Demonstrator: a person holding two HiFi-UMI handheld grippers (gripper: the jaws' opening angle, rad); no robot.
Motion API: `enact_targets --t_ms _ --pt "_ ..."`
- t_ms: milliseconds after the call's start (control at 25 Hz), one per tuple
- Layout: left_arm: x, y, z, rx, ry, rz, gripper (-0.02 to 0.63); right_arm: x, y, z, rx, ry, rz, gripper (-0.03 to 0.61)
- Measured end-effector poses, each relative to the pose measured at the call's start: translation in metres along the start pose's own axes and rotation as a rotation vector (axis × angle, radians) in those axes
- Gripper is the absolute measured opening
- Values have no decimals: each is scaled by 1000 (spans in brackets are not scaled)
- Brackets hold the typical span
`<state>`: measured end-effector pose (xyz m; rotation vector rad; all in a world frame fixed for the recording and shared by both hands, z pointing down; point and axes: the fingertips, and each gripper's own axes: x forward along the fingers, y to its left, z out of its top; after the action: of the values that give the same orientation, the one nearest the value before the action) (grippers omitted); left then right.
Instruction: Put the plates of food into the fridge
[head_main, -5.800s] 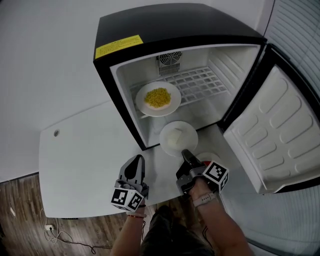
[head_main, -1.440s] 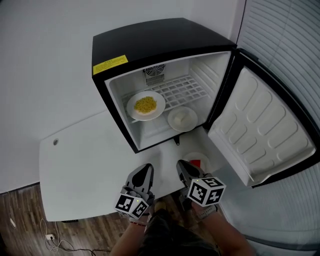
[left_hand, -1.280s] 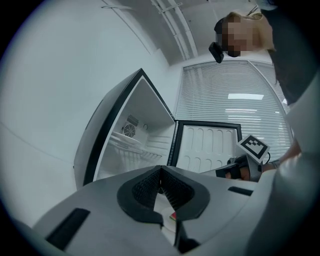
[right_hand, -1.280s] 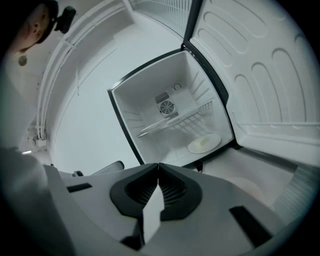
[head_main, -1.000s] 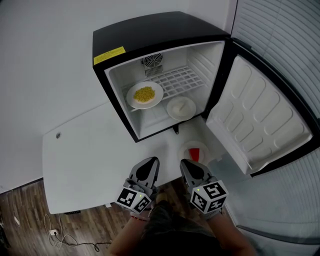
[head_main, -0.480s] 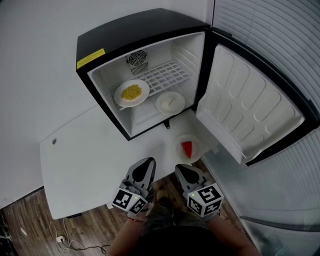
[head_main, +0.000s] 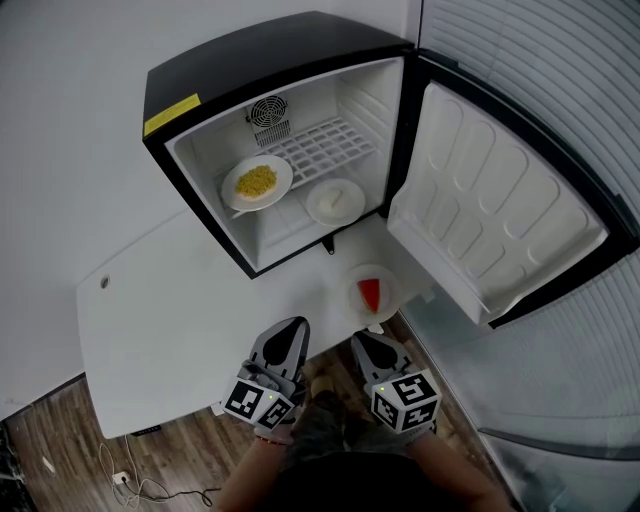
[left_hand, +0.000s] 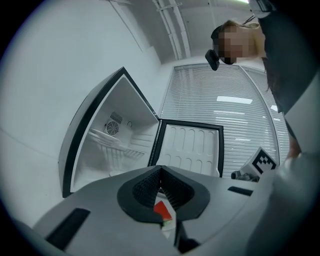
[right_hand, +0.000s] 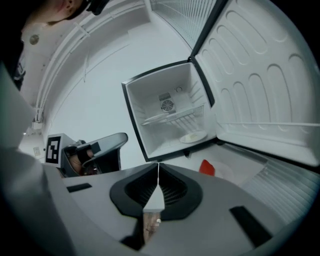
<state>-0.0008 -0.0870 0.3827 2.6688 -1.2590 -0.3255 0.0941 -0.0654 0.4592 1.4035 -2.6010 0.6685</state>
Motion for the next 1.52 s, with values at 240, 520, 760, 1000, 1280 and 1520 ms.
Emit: enact_targets --t_ms 240,520,760,1000,1280,1520 --pt "-1 6 -17 -16 35 10 6 -5 -59 -35 244 22 -120 9" --pt "12 7 -55 -53 78 12 6 -1 -102 -56 295 49 -259 22" --pt "28 9 -91 -75 101 22 6 13 -139 -66 351 51 -345 107" --pt "38 7 -110 -80 88 38 6 29 -154 -76 512 34 -350 110" --pt "37 0 -120 -77 80 54 6 41 -160 -84 820 -13 -335 110" --pt "29 -6 -124 -76 83 69 6 45 -160 -85 859 -18 -322 110"
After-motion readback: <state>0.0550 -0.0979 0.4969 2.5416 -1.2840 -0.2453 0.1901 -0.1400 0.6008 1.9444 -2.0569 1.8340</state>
